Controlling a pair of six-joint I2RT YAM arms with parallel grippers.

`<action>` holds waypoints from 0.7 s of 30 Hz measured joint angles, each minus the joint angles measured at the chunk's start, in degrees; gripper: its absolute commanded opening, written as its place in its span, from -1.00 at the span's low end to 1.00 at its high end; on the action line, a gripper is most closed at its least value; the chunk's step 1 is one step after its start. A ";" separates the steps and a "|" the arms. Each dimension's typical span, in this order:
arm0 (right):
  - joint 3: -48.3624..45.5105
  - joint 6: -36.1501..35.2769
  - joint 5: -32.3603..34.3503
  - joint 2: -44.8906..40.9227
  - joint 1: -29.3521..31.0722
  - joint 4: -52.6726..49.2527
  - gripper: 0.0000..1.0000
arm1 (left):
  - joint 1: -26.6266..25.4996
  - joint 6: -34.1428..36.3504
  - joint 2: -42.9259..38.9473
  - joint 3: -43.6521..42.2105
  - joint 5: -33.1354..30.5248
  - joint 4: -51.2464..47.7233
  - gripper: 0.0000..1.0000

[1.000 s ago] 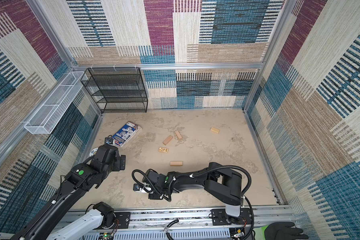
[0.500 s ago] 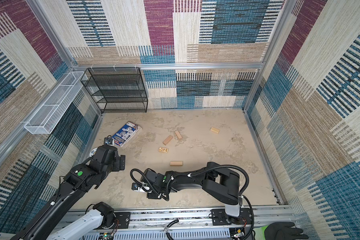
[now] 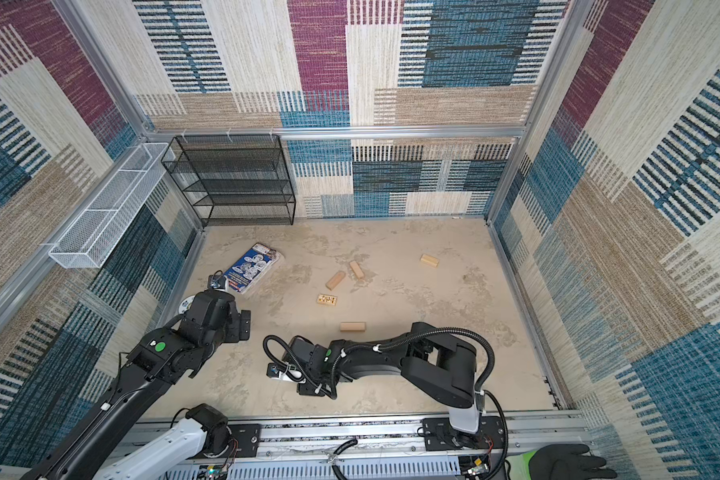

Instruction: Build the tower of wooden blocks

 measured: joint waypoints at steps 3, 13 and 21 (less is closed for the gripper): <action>0.11 -0.02 0.17 -0.24 0.00 -0.83 -0.08 | 0.00 0.00 0.02 0.00 0.00 0.00 0.91; -0.04 0.00 -0.07 -3.45 0.57 -1.99 -0.12 | 0.00 0.00 0.07 0.00 0.00 0.00 0.90; -0.96 0.00 -2.23 -3.58 1.33 -1.99 -0.22 | 0.00 0.00 0.11 0.00 0.00 0.00 0.90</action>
